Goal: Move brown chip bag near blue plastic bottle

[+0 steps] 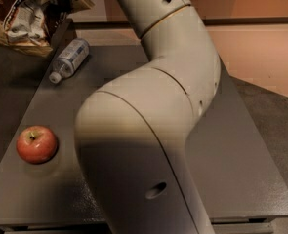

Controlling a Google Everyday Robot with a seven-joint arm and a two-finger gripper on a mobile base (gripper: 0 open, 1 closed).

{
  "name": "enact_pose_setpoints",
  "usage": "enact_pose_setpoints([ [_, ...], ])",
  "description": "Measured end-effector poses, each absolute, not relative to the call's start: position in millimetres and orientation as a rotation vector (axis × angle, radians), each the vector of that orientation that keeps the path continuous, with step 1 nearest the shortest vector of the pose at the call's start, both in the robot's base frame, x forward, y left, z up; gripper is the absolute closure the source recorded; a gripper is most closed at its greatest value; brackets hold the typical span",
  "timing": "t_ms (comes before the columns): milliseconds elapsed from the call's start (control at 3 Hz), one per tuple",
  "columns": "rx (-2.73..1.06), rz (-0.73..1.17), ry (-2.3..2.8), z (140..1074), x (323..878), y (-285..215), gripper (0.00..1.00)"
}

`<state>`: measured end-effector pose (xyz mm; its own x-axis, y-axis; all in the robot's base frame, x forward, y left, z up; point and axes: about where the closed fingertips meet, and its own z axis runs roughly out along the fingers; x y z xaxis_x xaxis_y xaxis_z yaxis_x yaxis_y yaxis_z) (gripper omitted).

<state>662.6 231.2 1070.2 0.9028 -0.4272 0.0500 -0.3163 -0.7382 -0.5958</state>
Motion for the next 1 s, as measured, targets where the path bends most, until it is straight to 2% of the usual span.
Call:
enact_pose_setpoints([
  [333, -2.459, -0.294, 0.52, 1074, 668, 230, 1.0],
  [1000, -2.473, -0.47, 0.536, 1056, 694, 197, 1.0],
])
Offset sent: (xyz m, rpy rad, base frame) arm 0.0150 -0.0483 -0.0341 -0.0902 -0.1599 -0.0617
